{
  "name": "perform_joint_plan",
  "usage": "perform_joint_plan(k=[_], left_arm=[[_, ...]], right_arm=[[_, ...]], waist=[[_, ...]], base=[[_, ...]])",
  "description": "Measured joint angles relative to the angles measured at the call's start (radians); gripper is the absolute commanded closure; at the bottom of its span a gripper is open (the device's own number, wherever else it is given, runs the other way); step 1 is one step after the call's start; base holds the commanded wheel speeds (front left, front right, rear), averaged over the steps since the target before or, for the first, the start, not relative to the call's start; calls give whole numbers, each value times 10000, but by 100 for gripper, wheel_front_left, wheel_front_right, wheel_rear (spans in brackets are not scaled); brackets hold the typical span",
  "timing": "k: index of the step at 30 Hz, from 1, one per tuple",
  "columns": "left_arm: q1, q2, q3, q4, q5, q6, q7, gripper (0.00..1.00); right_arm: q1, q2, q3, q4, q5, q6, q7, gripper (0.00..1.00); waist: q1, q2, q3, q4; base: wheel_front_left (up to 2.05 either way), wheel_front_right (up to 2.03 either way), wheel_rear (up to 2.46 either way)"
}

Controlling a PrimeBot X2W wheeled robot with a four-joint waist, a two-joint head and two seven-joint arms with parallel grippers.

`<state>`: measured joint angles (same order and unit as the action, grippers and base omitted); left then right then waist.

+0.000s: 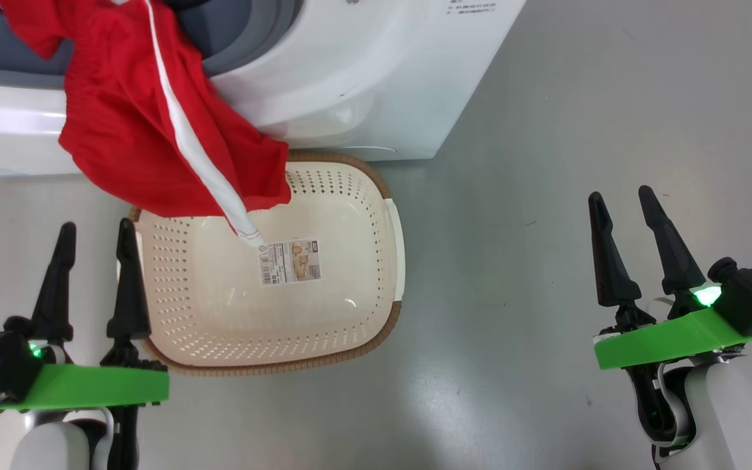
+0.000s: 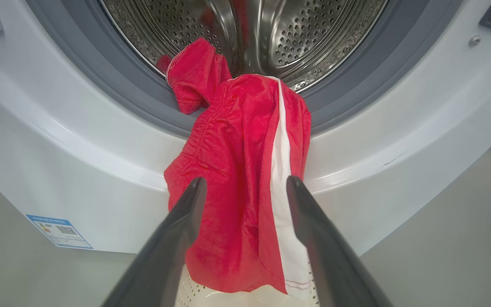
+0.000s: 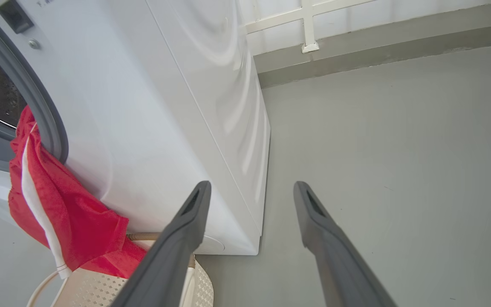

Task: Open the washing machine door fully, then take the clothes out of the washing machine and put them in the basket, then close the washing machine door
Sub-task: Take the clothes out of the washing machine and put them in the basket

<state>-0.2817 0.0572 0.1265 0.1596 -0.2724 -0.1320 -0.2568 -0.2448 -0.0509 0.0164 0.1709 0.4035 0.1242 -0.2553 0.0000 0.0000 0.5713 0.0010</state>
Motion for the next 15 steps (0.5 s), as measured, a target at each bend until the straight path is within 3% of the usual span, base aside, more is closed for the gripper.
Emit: perform_joint_plan(k=[15], left_arm=[[-567,84,-566,48,-35,-2,0,0]], right_arm=[[0,0,-33,-6,0,0,-2,0]], waist=[[0,0,57,38]], base=[[0,0,0]])
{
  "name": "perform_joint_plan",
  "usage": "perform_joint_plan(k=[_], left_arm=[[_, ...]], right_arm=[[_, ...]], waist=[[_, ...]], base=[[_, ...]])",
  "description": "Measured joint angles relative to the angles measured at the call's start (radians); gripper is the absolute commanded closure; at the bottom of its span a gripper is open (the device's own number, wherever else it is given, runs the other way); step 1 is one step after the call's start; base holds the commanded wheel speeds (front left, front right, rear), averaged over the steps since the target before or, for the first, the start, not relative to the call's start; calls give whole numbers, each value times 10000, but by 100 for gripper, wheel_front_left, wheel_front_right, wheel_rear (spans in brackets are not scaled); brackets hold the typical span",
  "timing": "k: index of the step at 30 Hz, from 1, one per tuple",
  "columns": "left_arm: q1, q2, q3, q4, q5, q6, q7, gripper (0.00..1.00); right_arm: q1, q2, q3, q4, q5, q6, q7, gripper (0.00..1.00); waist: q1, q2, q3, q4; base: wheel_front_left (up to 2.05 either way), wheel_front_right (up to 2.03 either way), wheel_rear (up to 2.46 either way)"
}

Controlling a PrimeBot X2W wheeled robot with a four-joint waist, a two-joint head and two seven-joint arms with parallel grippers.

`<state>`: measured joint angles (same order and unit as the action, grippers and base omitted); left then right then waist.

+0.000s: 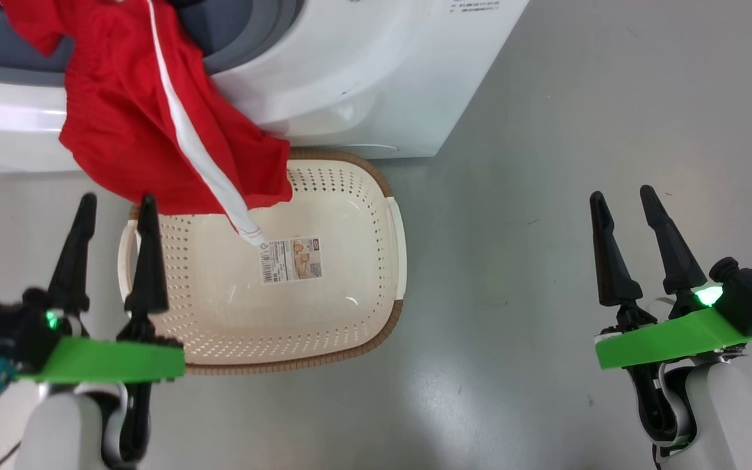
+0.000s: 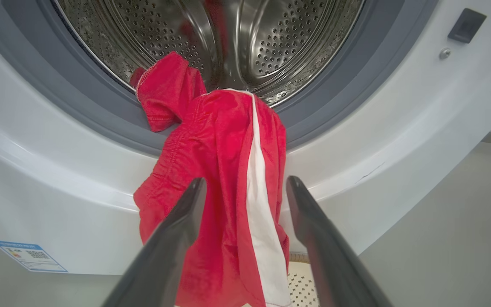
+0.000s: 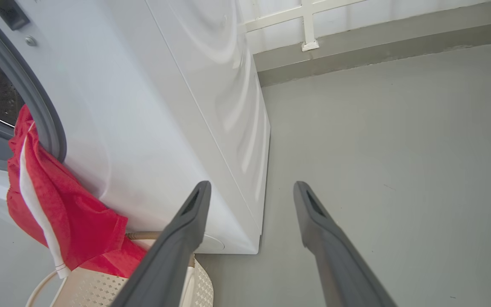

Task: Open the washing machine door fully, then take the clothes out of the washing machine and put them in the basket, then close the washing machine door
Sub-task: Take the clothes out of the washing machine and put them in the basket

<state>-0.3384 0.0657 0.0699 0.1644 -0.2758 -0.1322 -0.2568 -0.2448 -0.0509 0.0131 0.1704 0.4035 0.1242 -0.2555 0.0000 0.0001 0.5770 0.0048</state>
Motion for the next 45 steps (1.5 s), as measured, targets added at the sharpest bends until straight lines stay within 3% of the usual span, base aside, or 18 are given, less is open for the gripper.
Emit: perform_joint_plan(k=[14,23,24,25,27,28,30,31,33,45], left_arm=[[-3171,541,-1106,2782,-69,0,0,0],[-4234,851,-1565,4387,-245,0,0,2],[-4304,884,-1603,4535,-244,0,0,21],[-4373,911,-1622,4661,-244,0,0,26],[-4440,943,-1626,4759,-244,0,0,55],[-4498,970,-1657,4836,-245,0,0,56],[-4629,1005,-1776,4945,-255,0,0,77],[-4682,1012,-1816,4980,-278,0,0,96],[-4738,1022,-1877,5051,-349,0,0,100],[-4056,1012,-1873,4558,-456,0,-2,100]], right_arm=[[-36,0,290,35,33,0,0,0],[-38,0,332,10,105,0,2,0],[-37,2,334,8,105,0,2,0],[-38,0,334,0,107,0,2,0],[-38,2,337,-2,107,0,2,0],[-38,2,337,-8,107,0,2,0],[-38,2,337,-23,107,0,2,0],[-39,2,337,-29,107,0,2,0],[-39,2,336,-35,107,0,2,0],[-41,0,318,-56,190,0,2,0]], waist=[[0,0,167,-228],[0,0,237,-528],[0,0,243,-549],[0,0,252,-564],[0,0,260,-578],[0,0,272,-584],[0,-1,301,-585],[0,0,313,-582],[0,0,329,-575],[0,0,307,-528]], base=[[0,0,0],[0,0,0],[0,0,0],[0,0,0],[0,0,0],[0,0,0],[0,0,0],[0,0,0],[0,0,0],[0,0,0]])
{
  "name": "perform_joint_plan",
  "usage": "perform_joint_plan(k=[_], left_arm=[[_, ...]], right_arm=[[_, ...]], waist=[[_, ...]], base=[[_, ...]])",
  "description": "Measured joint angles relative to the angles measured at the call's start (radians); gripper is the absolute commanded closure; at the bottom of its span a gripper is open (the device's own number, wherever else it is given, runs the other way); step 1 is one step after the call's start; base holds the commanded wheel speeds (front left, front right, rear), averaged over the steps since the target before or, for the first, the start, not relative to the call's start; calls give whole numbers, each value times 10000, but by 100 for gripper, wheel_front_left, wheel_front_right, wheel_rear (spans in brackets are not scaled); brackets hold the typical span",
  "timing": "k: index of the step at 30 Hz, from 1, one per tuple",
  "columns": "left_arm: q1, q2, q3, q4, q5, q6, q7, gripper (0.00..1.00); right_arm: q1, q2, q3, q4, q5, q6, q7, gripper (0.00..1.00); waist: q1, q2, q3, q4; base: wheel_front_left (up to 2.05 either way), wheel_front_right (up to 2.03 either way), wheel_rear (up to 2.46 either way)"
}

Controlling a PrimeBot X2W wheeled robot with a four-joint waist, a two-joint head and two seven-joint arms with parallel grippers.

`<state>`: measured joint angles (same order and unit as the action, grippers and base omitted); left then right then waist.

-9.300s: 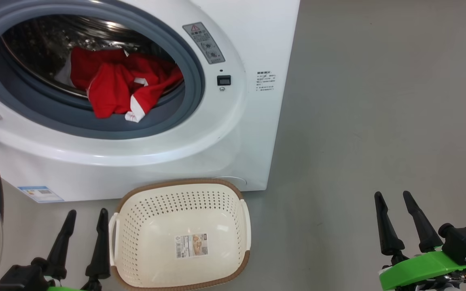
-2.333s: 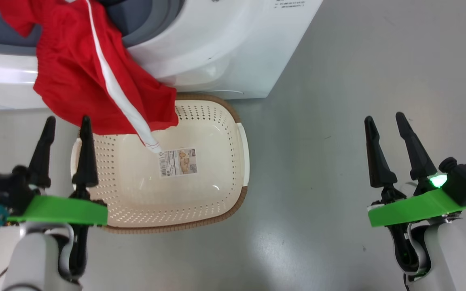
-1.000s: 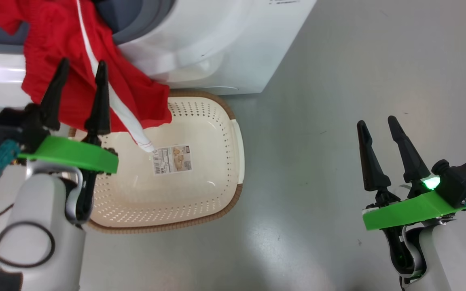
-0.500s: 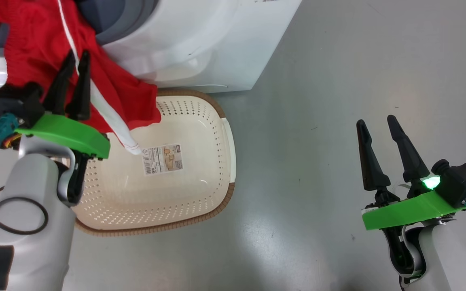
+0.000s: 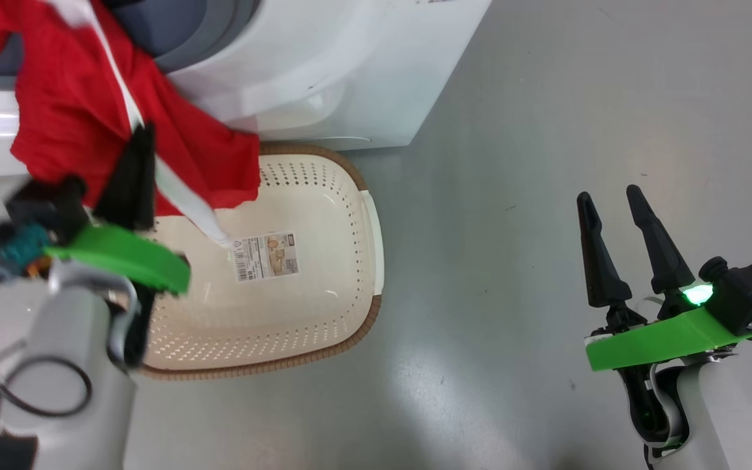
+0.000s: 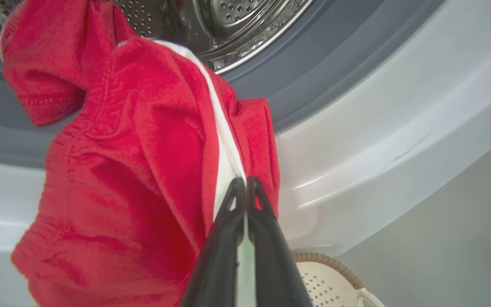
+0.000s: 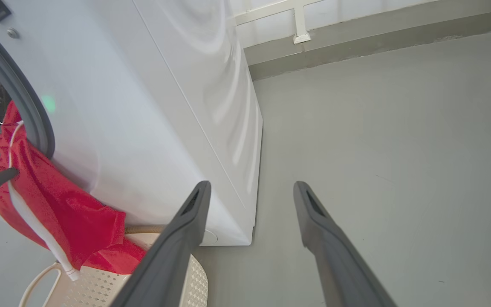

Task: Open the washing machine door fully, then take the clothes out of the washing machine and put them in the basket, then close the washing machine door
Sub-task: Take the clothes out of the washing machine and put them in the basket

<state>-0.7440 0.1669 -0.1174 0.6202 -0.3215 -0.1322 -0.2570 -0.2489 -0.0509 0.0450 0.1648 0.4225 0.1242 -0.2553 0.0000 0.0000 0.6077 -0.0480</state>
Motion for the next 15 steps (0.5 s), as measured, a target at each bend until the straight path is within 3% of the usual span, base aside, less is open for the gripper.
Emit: perform_joint_plan(k=[6,15], left_arm=[[1139,-313,-174,109,-125,0,2,100],[1495,-627,-920,1131,-153,0,4,100]], right_arm=[[-1,0,-4,0,88,0,0,0],[-58,2,-27,-67,71,0,0,0]], waist=[[1,0,51,74],[1,0,377,205]], base=[[0,0,0],[0,0,0]])
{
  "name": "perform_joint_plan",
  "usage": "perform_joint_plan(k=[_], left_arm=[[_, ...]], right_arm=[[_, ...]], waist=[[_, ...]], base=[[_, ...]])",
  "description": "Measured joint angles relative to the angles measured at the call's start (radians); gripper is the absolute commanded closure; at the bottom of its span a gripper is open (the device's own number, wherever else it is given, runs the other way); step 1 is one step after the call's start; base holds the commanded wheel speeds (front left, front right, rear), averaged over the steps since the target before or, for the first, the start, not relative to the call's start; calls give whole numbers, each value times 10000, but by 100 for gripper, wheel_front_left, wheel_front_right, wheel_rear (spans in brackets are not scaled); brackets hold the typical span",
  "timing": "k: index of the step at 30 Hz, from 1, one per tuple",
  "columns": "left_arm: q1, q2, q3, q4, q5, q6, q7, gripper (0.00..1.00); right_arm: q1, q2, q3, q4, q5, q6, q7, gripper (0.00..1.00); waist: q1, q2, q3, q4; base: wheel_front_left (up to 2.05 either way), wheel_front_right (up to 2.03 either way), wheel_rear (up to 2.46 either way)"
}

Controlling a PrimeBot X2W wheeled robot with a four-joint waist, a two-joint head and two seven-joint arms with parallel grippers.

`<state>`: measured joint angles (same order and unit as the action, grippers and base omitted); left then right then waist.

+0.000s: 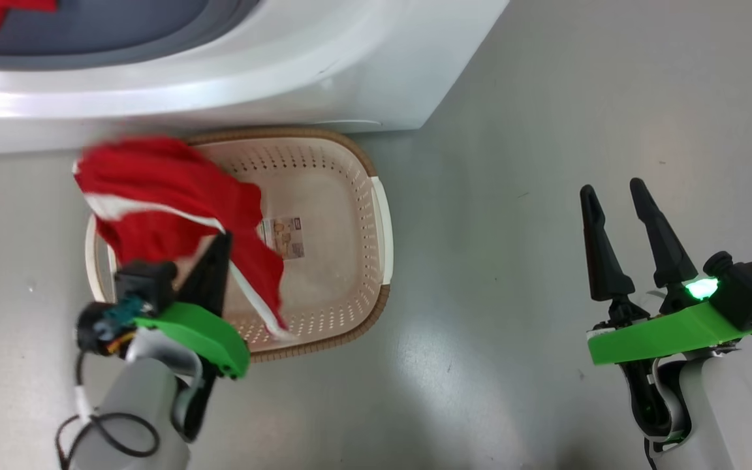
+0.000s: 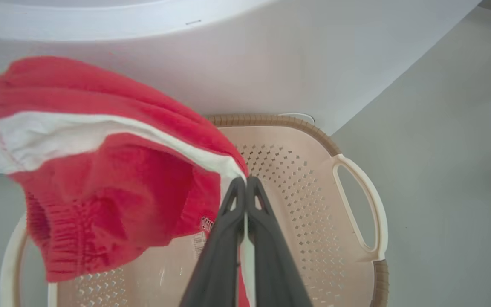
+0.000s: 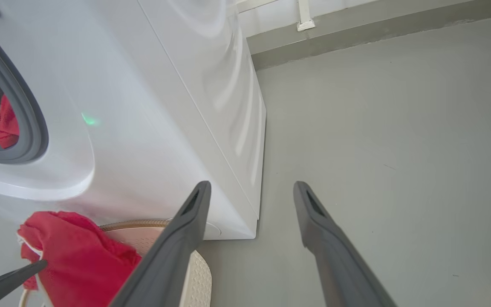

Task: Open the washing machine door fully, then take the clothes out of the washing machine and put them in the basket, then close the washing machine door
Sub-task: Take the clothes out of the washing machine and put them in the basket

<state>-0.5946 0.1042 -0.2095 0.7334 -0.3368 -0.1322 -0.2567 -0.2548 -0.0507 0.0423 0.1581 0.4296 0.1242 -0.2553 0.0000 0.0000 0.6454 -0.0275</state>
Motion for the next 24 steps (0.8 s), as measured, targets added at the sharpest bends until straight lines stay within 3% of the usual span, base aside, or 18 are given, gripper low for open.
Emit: perform_joint_plan(k=[5,11,15,16,18,24], left_arm=[[-184,-138,-725,918,-311,0,0,100],[-885,-15,-861,1384,-639,0,0,100],[-1091,94,-794,1517,-700,0,0,56],[-1101,104,-777,1530,-700,0,0,51],[-1111,105,-729,1536,-698,0,0,0],[-1118,134,-493,1526,-696,0,0,0]], right_arm=[[-209,-4,-79,-107,-100,0,-2,0],[-418,-4,-111,-182,-100,0,-2,0],[-417,-4,-146,-196,-98,0,-2,0],[-417,-4,-159,-196,-98,0,0,0],[-417,-4,-180,-196,-94,0,-2,0],[-417,-4,-240,-150,-86,0,-2,0]], waist=[[0,0,354,36],[-1,0,752,-21],[0,0,939,-104],[0,1,965,-126],[0,0,980,-157],[0,0,812,-132]], base=[[0,0,0],[0,0,0],[0,0,0],[0,0,0],[0,0,0],[0,0,0]])
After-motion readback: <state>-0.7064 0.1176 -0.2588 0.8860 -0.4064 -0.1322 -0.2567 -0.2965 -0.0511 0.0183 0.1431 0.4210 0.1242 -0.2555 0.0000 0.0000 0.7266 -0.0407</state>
